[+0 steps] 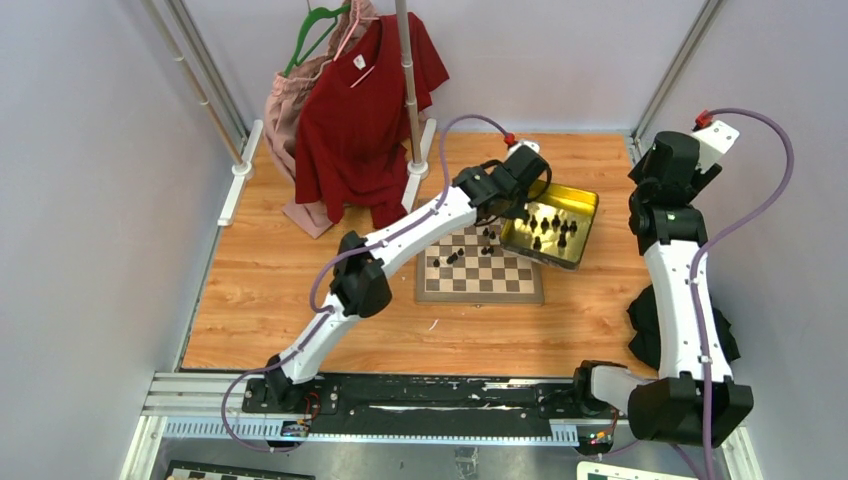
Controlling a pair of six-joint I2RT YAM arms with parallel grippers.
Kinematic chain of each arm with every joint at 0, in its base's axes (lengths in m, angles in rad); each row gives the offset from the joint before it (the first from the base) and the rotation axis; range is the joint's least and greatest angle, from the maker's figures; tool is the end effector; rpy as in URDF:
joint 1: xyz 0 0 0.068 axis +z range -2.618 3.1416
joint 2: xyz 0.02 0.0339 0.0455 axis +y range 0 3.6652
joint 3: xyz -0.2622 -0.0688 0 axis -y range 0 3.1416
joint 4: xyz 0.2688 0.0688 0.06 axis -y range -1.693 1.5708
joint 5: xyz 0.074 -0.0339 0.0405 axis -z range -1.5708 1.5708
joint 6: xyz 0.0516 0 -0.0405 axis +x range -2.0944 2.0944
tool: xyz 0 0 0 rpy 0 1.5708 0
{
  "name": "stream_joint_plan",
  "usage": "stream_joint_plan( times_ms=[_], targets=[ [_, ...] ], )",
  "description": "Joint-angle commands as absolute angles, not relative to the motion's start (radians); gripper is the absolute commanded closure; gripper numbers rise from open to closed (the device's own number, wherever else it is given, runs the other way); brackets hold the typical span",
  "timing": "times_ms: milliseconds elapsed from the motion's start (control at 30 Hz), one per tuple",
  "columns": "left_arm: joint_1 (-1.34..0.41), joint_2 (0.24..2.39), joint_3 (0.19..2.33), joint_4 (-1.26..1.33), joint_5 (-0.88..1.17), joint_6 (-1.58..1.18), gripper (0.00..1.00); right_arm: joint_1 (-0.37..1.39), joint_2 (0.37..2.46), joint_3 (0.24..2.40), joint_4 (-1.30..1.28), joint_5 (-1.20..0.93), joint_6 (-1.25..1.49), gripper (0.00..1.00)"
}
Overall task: Set up the chess pieces on the board
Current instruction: Place the storage box at the center of the board.
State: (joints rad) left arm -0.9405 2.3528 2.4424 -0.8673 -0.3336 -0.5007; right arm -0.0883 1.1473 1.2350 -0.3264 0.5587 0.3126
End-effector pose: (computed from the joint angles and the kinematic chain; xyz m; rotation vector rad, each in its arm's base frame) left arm 0.3405 -0.4381 0.2972 0.3457 2.2947 -0.3467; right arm 0.2856 -0.0527 0.4080 0.7316 1.6287 -0.3433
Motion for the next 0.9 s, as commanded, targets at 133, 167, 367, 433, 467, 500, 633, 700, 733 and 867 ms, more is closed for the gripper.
stream_joint_plan(
  times_ms=[133,167,367,433,467,500,633,700,733,867],
  targets=[
    [-1.019,2.444,2.521,-0.769,-0.211,-0.465,1.00,-0.109,1.037,1.192,-0.366,0.495,0.329,0.37],
    [-1.030,2.453,2.529,-0.762,-0.212,-0.455,1.00,-0.109,1.020,1.175,-0.368,0.491,0.334,0.37],
    [-1.066,2.480,2.539,-0.717,-0.209,-0.417,1.00,-0.109,0.947,1.108,-0.432,0.533,0.353,0.34],
    [-1.076,2.492,2.538,-0.699,-0.209,-0.413,1.00,-0.109,0.925,1.091,-0.448,0.543,0.363,0.34],
    [-1.081,2.498,2.538,-0.690,-0.207,-0.411,1.00,-0.109,0.911,1.078,-0.450,0.546,0.371,0.34],
    [-1.086,2.506,2.539,-0.683,-0.206,-0.406,1.00,-0.109,0.896,1.067,-0.451,0.547,0.379,0.34],
    [-1.111,2.533,2.538,-0.652,-0.221,-0.365,1.00,-0.109,0.840,1.030,-0.451,0.561,0.403,0.34],
    [-1.117,2.542,2.537,-0.635,-0.228,-0.345,1.00,-0.109,0.823,1.026,-0.454,0.563,0.410,0.34],
    [-1.118,2.546,2.536,-0.624,-0.226,-0.336,1.00,-0.109,0.814,1.028,-0.457,0.563,0.416,0.34],
    [-1.122,2.553,2.501,-0.540,-0.203,-0.292,1.00,-0.109,0.780,1.026,-0.460,0.551,0.433,0.34]
  ],
)
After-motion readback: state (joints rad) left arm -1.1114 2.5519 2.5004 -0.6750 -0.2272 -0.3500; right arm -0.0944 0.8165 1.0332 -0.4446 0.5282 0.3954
